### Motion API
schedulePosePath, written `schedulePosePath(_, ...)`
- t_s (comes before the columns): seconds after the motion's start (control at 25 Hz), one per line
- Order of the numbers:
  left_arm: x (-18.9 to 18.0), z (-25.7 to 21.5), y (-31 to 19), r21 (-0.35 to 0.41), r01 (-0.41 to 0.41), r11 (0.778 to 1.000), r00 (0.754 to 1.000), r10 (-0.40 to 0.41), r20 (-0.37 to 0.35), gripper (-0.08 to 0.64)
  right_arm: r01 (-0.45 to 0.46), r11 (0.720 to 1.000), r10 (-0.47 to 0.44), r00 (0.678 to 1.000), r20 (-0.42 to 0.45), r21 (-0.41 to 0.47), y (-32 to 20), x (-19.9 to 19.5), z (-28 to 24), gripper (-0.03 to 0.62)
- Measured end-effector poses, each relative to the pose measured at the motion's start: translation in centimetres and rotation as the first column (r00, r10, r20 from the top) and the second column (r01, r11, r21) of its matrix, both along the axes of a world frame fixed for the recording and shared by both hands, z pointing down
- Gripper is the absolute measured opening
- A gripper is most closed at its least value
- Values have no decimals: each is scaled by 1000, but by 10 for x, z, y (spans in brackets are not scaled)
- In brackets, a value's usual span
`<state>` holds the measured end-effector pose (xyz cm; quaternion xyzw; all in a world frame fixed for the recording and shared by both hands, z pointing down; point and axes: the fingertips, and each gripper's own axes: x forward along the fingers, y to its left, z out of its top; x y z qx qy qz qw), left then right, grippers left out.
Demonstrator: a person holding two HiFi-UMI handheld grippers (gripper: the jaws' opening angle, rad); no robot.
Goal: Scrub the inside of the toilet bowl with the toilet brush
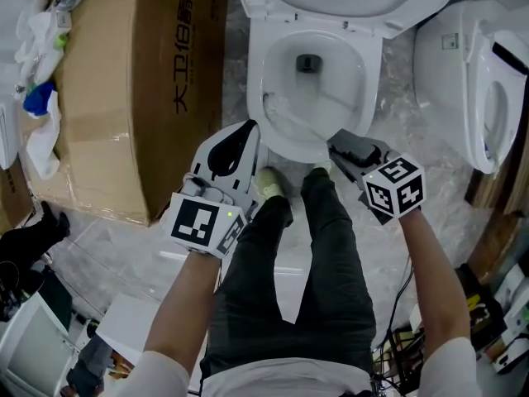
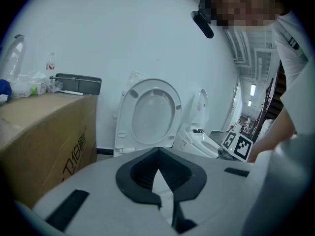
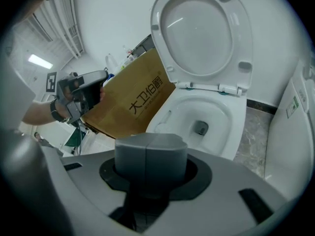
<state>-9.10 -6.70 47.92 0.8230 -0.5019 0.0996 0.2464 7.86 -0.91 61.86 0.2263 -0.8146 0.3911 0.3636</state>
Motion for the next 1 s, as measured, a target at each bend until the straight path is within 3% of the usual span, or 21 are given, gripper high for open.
schedulePosePath(0.24,5,-2,6,-7,-9,1000,1000,9,-1,8,200,980,-199,977,-81,7,17,16,-9,156)
schedulePosePath(0.48,2,-1,7,-14,14,1000,1000,-14,-9,8,404,915,-397,900,-179,1,20,37,-18,156)
schedulePosePath(0.76,9,0,4,-17,19,1000,1000,-19,-19,8,602,797,-589,753,-295,-53,13,60,-33,158)
schedulePosePath(1.0,10,3,4,-17,31,999,999,-31,-32,8,765,637,-723,553,-413,-90,-2,73,-42,158)
